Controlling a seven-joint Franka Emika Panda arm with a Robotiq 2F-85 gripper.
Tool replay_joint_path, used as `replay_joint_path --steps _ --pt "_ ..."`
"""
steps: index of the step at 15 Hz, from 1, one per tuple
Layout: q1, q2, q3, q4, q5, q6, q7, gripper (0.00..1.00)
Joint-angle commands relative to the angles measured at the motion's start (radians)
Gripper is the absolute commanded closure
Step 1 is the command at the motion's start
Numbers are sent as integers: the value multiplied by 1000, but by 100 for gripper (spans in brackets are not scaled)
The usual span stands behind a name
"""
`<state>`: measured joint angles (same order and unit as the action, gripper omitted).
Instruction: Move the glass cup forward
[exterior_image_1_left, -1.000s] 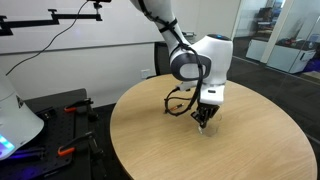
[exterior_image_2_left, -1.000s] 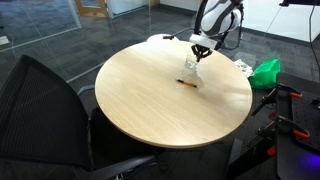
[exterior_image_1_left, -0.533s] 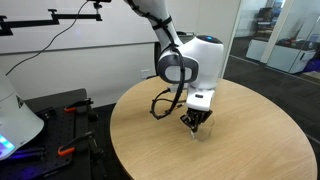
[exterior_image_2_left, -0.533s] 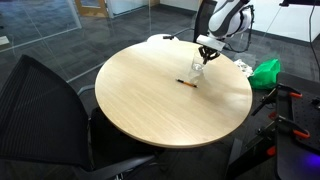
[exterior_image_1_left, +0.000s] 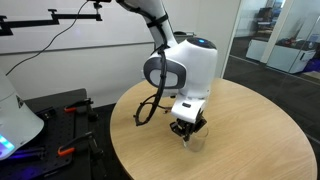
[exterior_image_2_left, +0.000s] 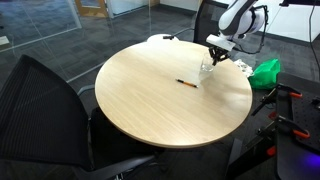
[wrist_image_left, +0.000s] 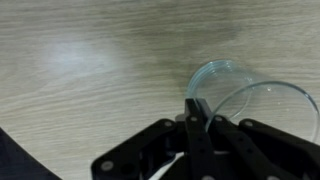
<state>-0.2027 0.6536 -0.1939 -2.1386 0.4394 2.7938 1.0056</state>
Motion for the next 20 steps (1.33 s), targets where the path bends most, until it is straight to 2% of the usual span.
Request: replay_joint_path --steps 1,5,9,20 --pt "-2 -52 2 -91 23 55 -19 99" --pt "34 -97 -13 -186 4 161 -21 99" --pt "52 -133 -7 -255 3 216 -26 99" --pt "69 -157 -40 -288 -9 178 -9 99"
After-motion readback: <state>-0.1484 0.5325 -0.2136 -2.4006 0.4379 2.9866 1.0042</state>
